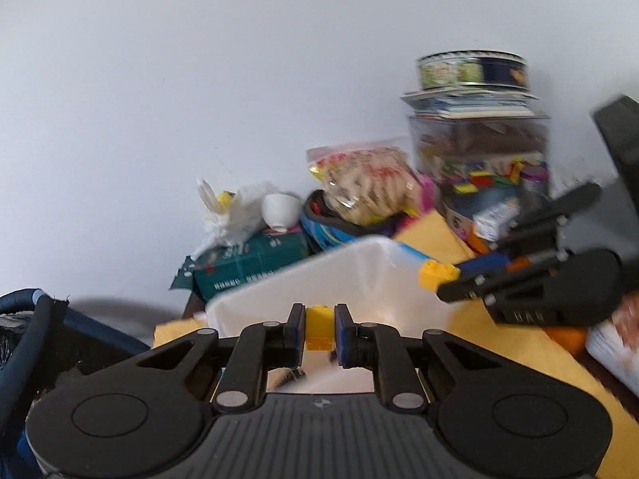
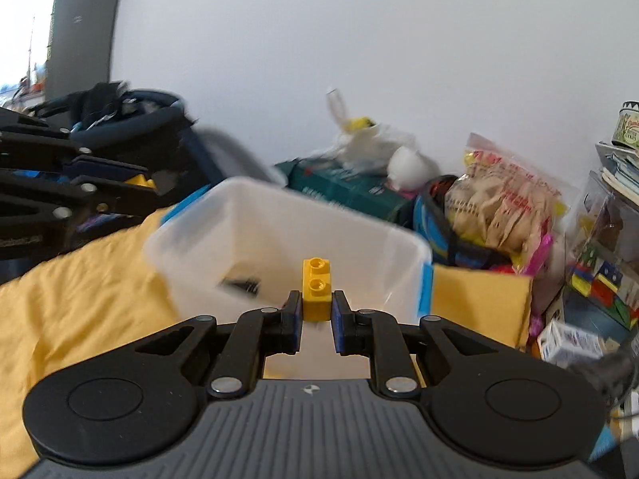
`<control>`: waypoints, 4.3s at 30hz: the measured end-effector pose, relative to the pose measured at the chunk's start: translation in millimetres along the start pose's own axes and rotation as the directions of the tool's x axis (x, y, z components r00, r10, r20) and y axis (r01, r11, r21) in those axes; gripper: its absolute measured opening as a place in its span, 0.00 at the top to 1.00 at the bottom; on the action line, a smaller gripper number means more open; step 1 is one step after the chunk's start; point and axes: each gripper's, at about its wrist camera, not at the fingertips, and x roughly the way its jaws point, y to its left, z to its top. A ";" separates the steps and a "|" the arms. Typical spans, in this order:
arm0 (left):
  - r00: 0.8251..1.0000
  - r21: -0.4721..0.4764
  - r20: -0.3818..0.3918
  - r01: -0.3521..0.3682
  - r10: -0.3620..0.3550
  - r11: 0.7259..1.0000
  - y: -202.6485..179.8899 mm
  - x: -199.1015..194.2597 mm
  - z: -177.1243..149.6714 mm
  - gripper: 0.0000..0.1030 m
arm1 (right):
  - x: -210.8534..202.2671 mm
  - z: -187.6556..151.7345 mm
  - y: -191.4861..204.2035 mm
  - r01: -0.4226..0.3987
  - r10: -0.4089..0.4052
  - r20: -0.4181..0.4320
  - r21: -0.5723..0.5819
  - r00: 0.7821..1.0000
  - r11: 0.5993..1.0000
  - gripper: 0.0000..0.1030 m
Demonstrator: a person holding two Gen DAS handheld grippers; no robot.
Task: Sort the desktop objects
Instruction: 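Carry both yellow bricks over the white bin and open both tools, then grasp the orange brick with the right tool while the left tool grasps the frog brick, then carry both bricks over the white bin and open both tools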
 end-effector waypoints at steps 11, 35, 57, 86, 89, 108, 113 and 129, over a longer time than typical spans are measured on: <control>0.986 -0.101 -0.169 -0.002 -0.015 0.995 13.2 79.7 -3.4 0.37 | 41.7 1.9 -15.3 0.060 -0.060 -0.011 0.060 0.998 0.996 0.60; 0.851 -0.162 -0.475 0.165 -0.223 0.973 -94.4 -3.5 -167.6 0.48 | -4.1 -165.6 42.8 -0.128 0.178 -0.366 0.158 0.913 0.979 0.54; 0.861 -0.206 -0.445 0.170 -0.247 0.964 -89.3 -20.2 -183.0 0.65 | 35.0 -144.8 28.8 0.058 -0.093 -0.290 -0.128 0.952 0.990 0.70; 0.894 -0.280 -0.354 0.181 -0.276 0.943 -62.6 -34.4 -157.9 0.66 | -10.5 -151.9 27.8 -0.139 0.221 -0.346 0.246 0.912 0.959 0.83; 0.920 -0.292 -0.280 0.192 -0.276 0.937 -47.9 -41.4 -127.3 0.66 | -20.2 -130.3 15.6 -0.122 0.192 -0.285 0.247 0.939 0.961 0.83; 0.999 -0.282 0.004 0.051 -0.052 0.958 61.5 64.5 54.7 0.66 | 28.2 62.9 -26.9 0.020 -0.044 0.114 0.204 0.992 0.979 0.83; 0.987 -0.282 -0.152 0.012 -0.057 0.959 62.4 114.5 24.1 0.66 | 84.2 35.2 -12.5 0.070 -0.062 -0.063 0.119 0.996 0.990 0.83; 0.996 -0.249 -0.083 -0.050 0.030 0.967 38.9 44.4 0.3 0.30 | 15.0 1.5 6.4 -0.021 0.016 0.036 0.145 0.999 0.989 0.43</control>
